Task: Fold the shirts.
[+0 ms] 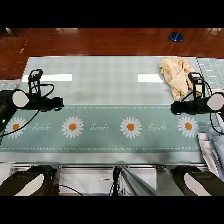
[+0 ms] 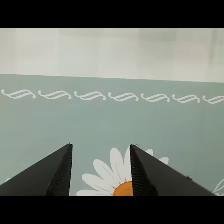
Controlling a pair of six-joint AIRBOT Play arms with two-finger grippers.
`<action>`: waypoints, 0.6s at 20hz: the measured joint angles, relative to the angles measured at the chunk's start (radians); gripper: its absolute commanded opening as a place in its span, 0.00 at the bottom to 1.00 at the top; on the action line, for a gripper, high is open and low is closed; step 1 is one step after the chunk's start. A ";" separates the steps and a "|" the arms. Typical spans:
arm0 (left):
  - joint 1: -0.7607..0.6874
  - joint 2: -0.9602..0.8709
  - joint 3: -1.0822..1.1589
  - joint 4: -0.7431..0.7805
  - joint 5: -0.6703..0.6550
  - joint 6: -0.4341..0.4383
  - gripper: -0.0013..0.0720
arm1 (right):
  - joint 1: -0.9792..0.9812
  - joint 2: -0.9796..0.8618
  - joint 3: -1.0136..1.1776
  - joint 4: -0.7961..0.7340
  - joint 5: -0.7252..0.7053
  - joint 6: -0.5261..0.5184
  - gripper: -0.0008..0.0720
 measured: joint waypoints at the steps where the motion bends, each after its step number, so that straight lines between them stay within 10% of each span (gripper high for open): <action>1: 0.000 0.000 0.000 0.000 0.011 0.001 0.78 | 0.000 0.000 0.002 0.000 -0.019 -0.003 0.69; 3: -0.001 0.000 0.012 -0.003 0.051 0.003 1.00 | 0.000 0.000 0.023 -0.008 -0.082 -0.024 0.69; 12: -0.001 0.000 0.164 -0.003 0.164 0.007 1.00 | -0.097 -0.224 0.343 -0.184 -0.454 0.070 0.71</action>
